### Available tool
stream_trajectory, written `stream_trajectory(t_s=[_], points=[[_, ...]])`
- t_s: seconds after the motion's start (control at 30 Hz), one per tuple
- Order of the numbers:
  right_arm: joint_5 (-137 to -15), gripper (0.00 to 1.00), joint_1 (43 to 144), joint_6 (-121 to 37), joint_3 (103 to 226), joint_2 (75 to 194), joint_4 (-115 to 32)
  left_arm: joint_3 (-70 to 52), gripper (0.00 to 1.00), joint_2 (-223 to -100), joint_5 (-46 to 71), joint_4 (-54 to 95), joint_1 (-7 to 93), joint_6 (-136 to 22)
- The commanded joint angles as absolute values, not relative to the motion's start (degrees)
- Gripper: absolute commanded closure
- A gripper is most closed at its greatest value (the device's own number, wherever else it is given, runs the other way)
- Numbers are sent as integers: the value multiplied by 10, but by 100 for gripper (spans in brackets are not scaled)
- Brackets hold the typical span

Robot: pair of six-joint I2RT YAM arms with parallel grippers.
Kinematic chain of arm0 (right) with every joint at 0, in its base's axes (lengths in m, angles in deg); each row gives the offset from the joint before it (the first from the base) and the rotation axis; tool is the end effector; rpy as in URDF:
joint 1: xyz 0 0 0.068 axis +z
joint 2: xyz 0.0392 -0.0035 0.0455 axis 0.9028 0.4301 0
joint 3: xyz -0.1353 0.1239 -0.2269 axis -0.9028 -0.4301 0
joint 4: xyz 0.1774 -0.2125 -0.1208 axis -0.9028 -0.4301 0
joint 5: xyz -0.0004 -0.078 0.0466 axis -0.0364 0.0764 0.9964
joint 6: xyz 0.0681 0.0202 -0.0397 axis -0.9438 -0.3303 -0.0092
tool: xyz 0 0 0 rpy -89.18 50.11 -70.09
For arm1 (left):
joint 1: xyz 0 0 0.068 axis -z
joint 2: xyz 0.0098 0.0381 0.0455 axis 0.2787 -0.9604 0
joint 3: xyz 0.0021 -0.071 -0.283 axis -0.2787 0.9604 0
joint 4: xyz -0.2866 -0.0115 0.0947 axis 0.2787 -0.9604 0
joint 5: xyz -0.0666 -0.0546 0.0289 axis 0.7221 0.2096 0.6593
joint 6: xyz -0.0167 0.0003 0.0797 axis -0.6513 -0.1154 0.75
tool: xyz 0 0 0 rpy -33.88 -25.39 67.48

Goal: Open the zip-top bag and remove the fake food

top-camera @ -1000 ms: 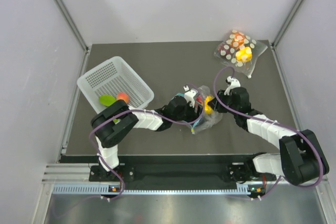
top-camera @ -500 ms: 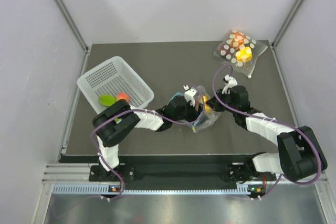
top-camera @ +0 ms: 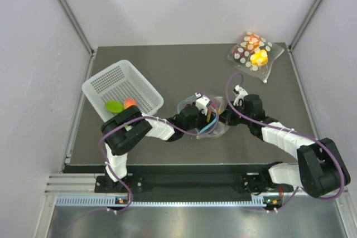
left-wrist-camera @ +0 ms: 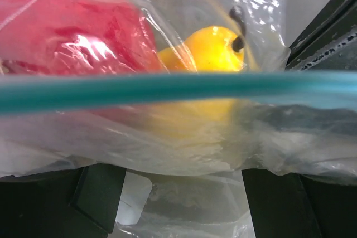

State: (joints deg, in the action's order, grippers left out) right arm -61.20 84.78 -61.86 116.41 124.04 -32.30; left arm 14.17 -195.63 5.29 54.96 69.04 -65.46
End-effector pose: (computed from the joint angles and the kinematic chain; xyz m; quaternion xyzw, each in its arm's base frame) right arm 0.2634 0.1260 0.1461 -0.0405 0.8739 0.3399 0.3452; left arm 0.2647 -0.3520 0.1028 0.2389 0.8019 -0.3343 0.4338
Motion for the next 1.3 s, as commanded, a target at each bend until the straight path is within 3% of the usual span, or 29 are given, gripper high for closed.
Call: stream_trajectory(t_s=[0.0,0.2,0.27,0.3,0.33,0.43,0.67,1.0,1.07,1.1,1.13,1.23,1.27], points=[[-587,100,860,-607,1155,1241,-422,163,20,-1923,19,625,688,-624],[-565,100,861,-597,1156,1247,-438,195,20,-1907,20,658,687,-608],[-568,89,862,-594,1160,1221,-458,201,20,-1907,23,667,687,-604],[-573,81,862,-591,1167,1208,-467,202,20,-1911,27,668,687,-604],[-587,60,861,-589,1173,1179,-489,202,20,-1913,37,669,687,-604],[-622,40,862,-584,1201,1126,-517,210,21,-1917,54,679,687,-608],[-729,20,861,-569,1265,1086,-537,234,21,-1919,68,700,687,-614],[-749,20,856,-545,1306,1243,-426,236,21,-1911,84,698,687,-620],[-752,25,855,-543,1308,1266,-408,235,21,-1913,84,699,687,-620],[-754,31,854,-543,1308,1277,-394,234,21,-1913,85,700,687,-621],[-763,50,854,-543,1308,1297,-392,234,21,-1913,84,701,687,-621],[-777,78,854,-543,1302,1322,-394,233,21,-1909,82,701,687,-620],[-779,83,854,-543,1295,1326,-396,231,21,-1907,81,701,687,-620]])
